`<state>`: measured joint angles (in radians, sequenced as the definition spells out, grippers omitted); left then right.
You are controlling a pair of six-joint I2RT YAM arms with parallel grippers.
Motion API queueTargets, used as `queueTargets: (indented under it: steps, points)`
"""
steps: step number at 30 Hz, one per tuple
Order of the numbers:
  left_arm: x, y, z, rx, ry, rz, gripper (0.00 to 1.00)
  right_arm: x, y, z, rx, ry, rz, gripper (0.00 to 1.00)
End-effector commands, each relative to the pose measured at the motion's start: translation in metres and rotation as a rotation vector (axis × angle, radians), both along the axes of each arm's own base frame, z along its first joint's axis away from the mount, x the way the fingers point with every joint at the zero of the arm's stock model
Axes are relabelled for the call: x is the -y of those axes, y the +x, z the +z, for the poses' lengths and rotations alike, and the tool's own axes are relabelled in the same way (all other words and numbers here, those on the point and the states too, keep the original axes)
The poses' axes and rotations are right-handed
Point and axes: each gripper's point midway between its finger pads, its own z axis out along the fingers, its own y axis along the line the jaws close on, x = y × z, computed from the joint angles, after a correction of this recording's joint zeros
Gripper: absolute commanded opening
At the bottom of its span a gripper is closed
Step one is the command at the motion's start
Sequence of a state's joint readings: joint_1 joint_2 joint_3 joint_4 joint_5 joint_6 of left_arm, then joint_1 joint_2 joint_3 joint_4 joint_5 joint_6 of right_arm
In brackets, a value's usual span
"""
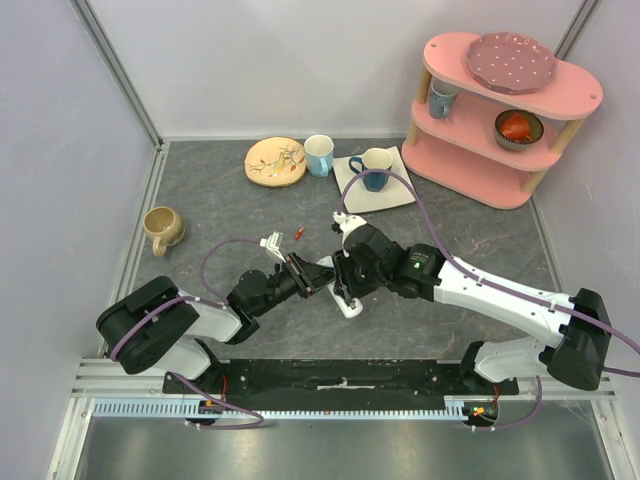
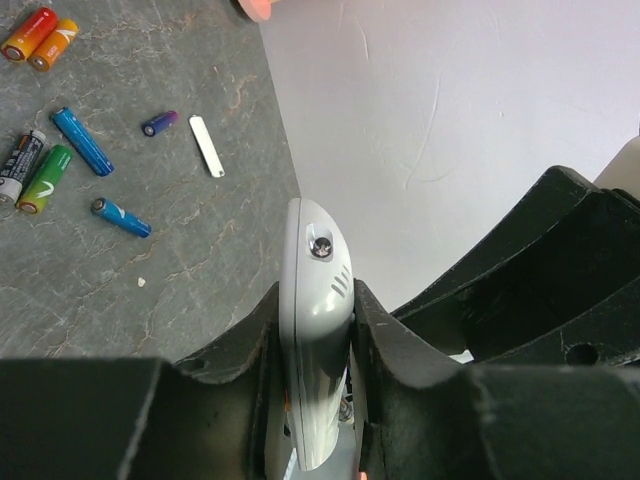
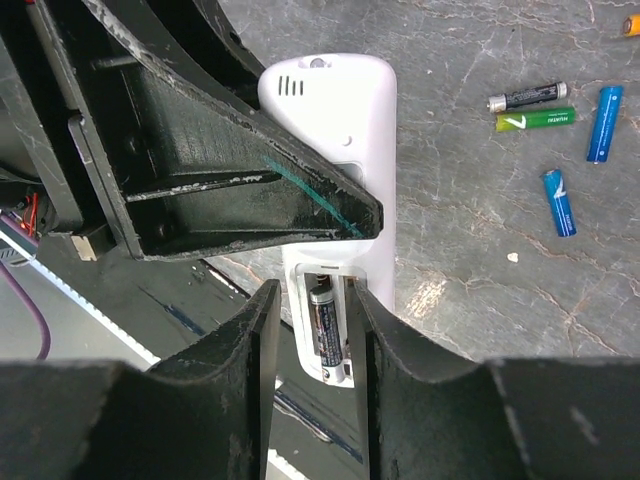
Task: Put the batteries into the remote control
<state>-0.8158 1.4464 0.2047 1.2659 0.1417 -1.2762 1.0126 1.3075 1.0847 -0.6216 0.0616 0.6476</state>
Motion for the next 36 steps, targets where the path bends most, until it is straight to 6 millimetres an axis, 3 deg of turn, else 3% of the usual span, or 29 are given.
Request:
queueTargets:
  steps: [1, 8, 12, 17, 20, 23, 25, 33, 36]
  points:
    - [-0.006, -0.019, 0.103, 0.264, -0.321, -0.053, 0.02, 0.004, 0.017, 0.023, 0.080, 0.006, -0.056, 0.41]
    - [-0.004, -0.015, 0.100, 0.254, -0.317, -0.049, 0.02, 0.006, 0.022, 0.061, 0.138, 0.043, -0.064, 0.42]
    - [-0.005, -0.015, 0.101, 0.241, -0.327, -0.052, 0.02, 0.024, 0.029, 0.083, 0.223, 0.038, -0.107, 0.43]
    - [-0.008, -0.019, 0.112, 0.241, -0.361, -0.061, 0.02, 0.035, 0.037, 0.086, 0.323, 0.057, -0.121, 0.45]
    - [-0.011, -0.021, 0.120, 0.254, -0.380, -0.070, 0.02, 0.040, 0.033, 0.069, 0.352, 0.111, -0.129, 0.51]
    - [-0.015, -0.023, 0.129, 0.268, -0.402, -0.072, 0.02, 0.039, 0.027, 0.092, 0.400, 0.262, -0.122, 0.63]
    - [-0.018, -0.023, 0.133, 0.276, -0.413, -0.068, 0.02, 0.041, 0.019, 0.093, 0.405, 0.308, -0.103, 0.68]
    - [-0.022, -0.020, 0.140, 0.277, -0.432, -0.064, 0.02, 0.044, -0.006, 0.098, 0.429, 0.464, -0.019, 0.73]
    - [-0.023, -0.020, 0.141, 0.274, -0.438, -0.061, 0.02, 0.043, -0.014, 0.088, 0.402, 0.498, 0.003, 0.73]
